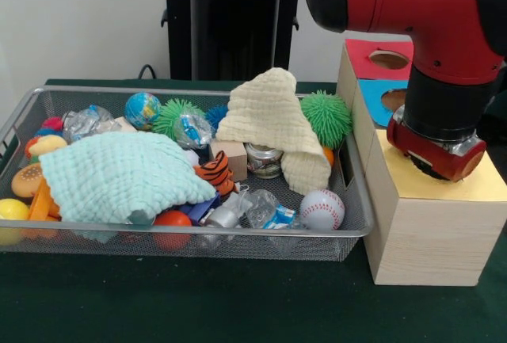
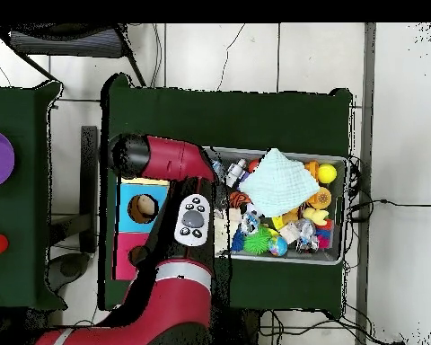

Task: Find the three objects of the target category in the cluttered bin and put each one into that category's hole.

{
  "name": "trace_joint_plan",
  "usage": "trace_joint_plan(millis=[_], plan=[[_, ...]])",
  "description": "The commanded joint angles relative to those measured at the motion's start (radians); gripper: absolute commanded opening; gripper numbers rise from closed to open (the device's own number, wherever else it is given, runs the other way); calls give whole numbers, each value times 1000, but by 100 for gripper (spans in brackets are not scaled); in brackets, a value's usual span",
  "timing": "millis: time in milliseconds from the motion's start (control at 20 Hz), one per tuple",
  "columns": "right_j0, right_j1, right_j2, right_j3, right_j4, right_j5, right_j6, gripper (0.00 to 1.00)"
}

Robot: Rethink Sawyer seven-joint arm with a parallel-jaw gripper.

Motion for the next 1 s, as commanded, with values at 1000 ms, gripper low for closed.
trace_joint_plan(millis=[1000], plan=[[-93,-267,-10,-26,-175,361,-108,0]])
